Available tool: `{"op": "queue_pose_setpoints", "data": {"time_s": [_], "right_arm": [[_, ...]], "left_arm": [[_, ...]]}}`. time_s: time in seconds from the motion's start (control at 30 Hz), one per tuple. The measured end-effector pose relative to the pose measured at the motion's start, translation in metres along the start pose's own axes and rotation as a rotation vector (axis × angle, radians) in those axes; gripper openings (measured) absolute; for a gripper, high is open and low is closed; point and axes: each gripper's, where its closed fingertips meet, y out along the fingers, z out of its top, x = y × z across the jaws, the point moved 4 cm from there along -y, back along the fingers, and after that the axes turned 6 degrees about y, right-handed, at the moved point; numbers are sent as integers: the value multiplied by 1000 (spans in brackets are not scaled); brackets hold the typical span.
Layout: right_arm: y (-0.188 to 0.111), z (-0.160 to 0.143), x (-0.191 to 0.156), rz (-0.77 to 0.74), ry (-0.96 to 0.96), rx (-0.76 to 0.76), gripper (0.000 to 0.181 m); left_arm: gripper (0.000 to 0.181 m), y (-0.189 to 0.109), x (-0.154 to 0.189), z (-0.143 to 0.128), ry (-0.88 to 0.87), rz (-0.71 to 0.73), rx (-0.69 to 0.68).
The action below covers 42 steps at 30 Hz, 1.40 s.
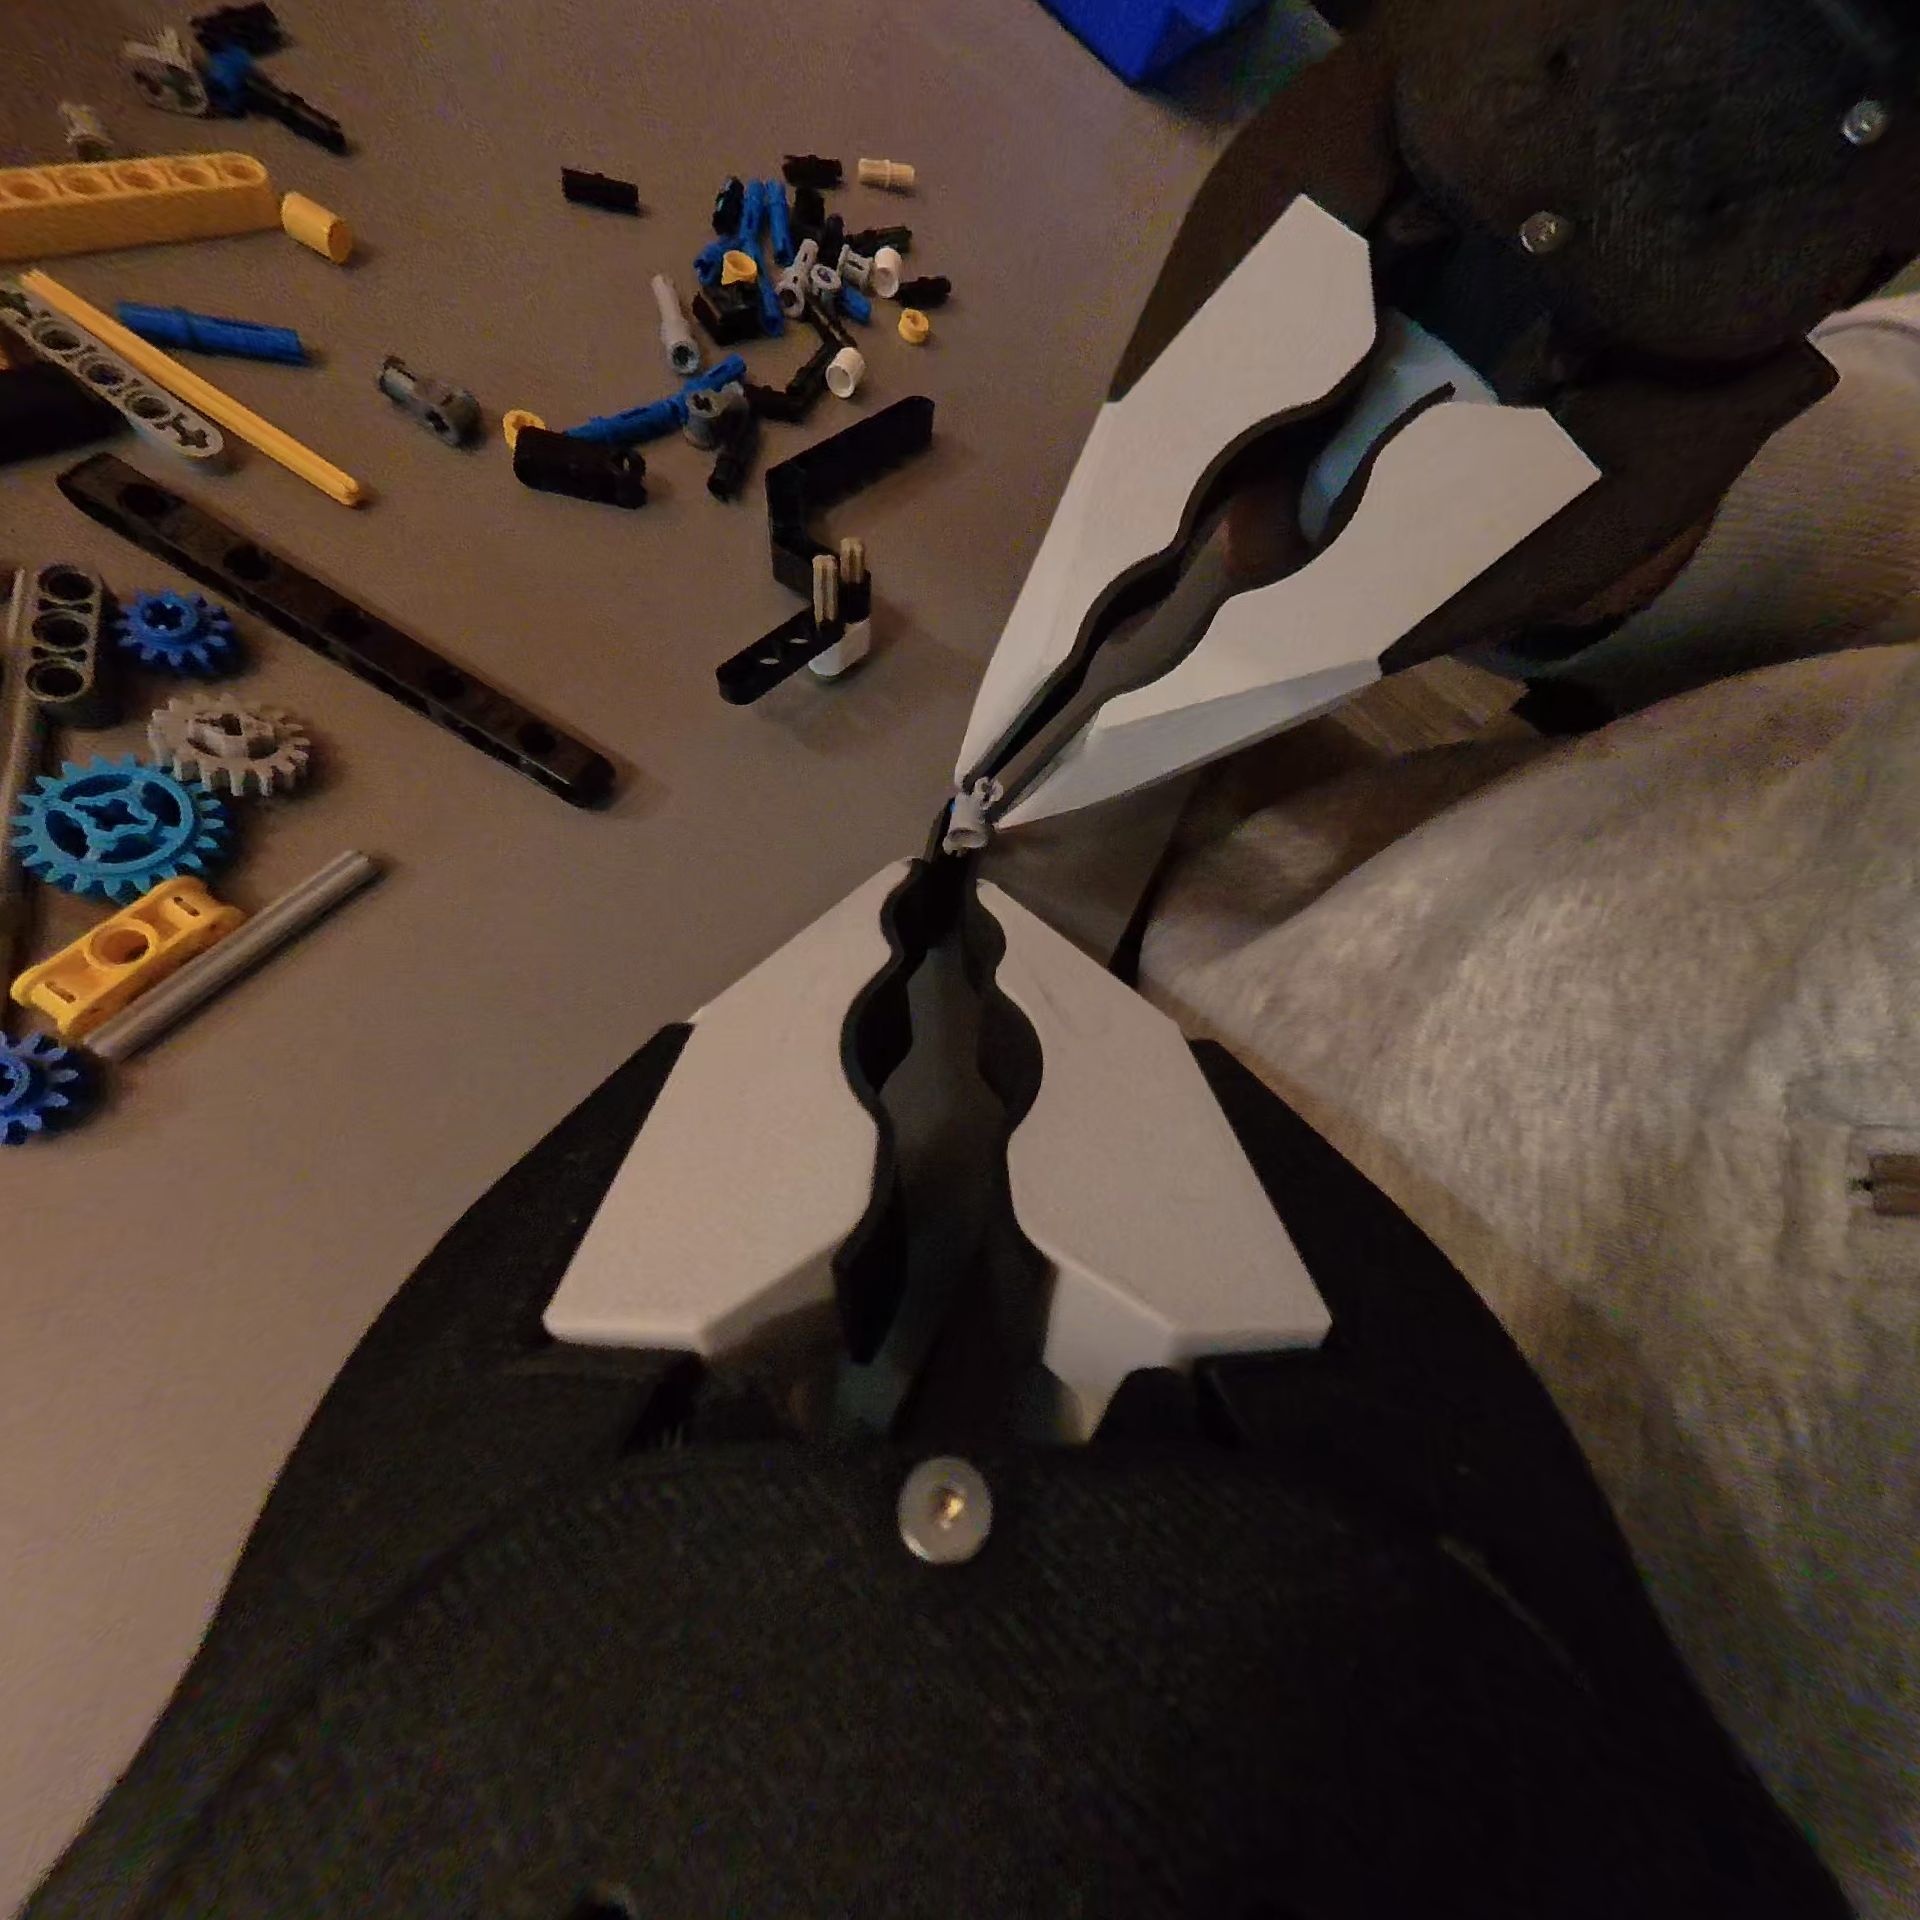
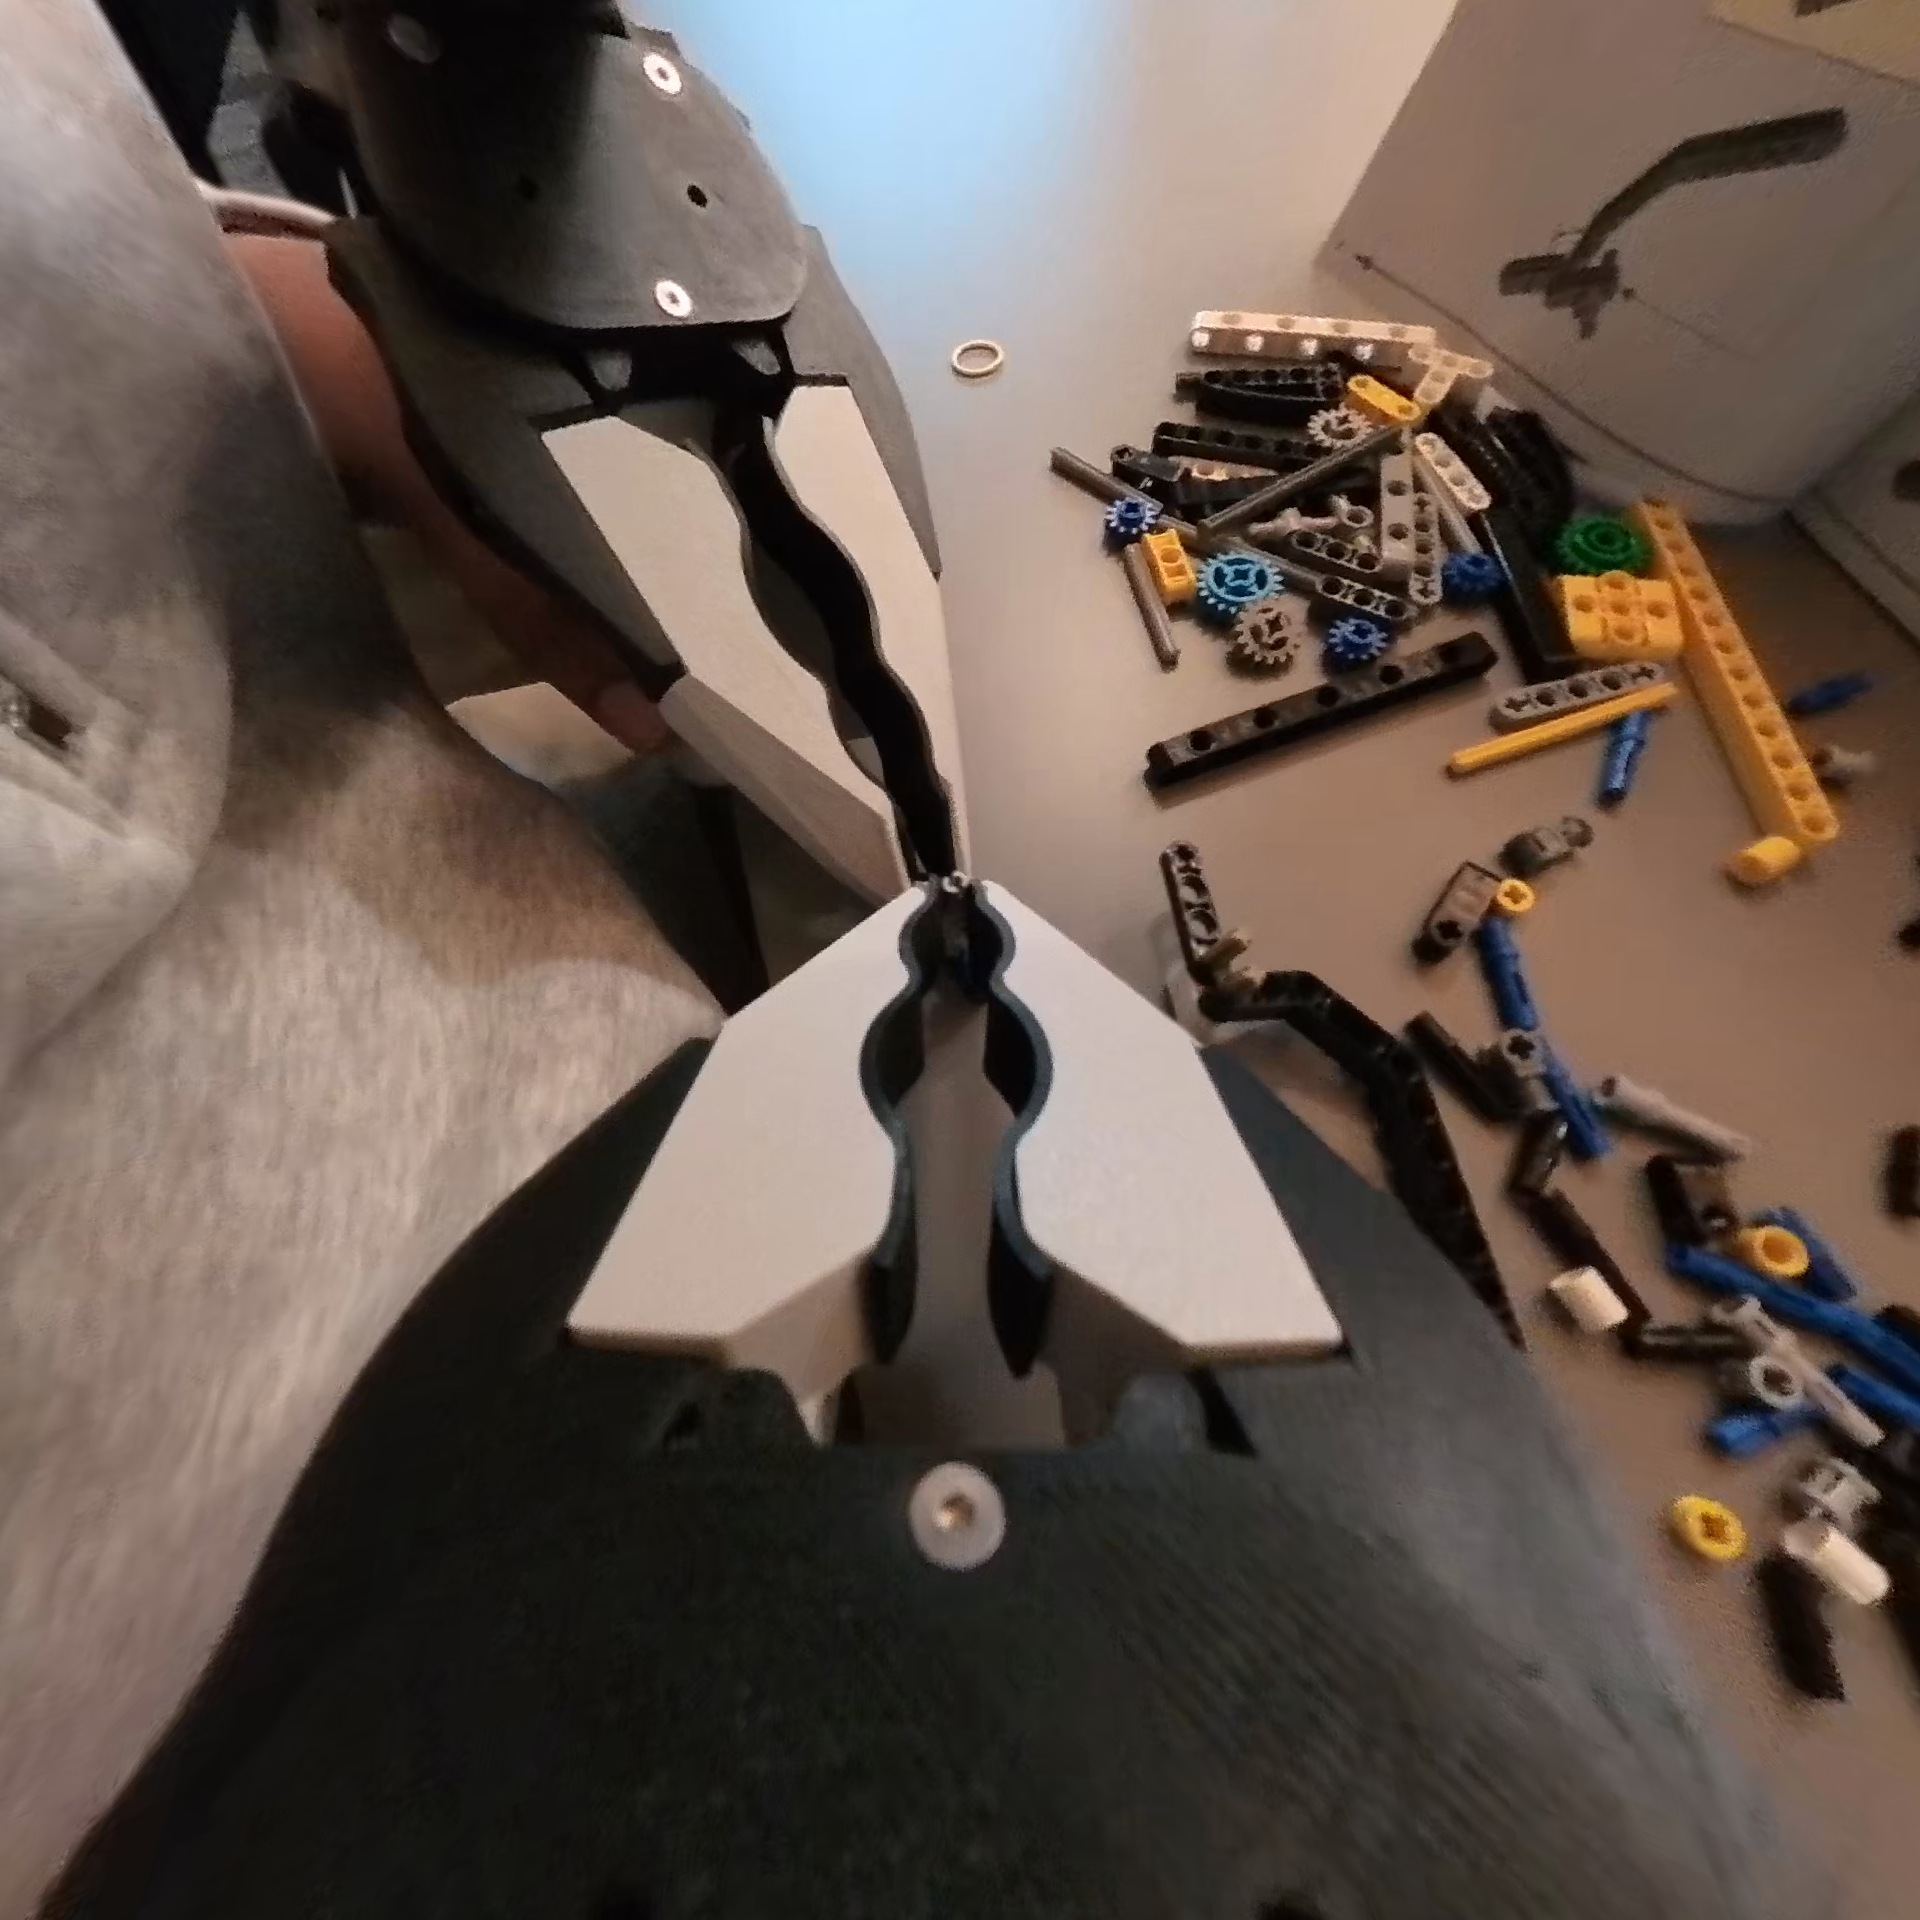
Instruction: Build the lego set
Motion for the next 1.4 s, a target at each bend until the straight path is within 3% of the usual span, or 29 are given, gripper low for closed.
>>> {"op": "queue_pose_setpoints", "data": {"time_s": [0.33, 0.63, 0.87, 1.03, 1.2, 1.4], "right_arm": [[-4, -5, -4, -29, 106, 40, 3], [-2, -3, -10, -143, 3, 8, 2], [-3, -4, -10, -159, 44, 35, 2], [-4, -6, -10, -159, 53, 72, 2], [-4, -7, -11, -176, 18, 80, 2], [-5, -8, -11, -193, 33, 94, 2]], "left_arm": [[0, 1, 3, -1, -3, -8, 10], [1, -1, 2, -1, -47, -45, 14], [9, -15, 6, 18, -135, -159, 174], [10, -9, 6, 18, -202, -181, 179], [6, -6, 0, 14, -268, -151, 123], [16, -6, 4, 17, -179, -46, 104]]}}
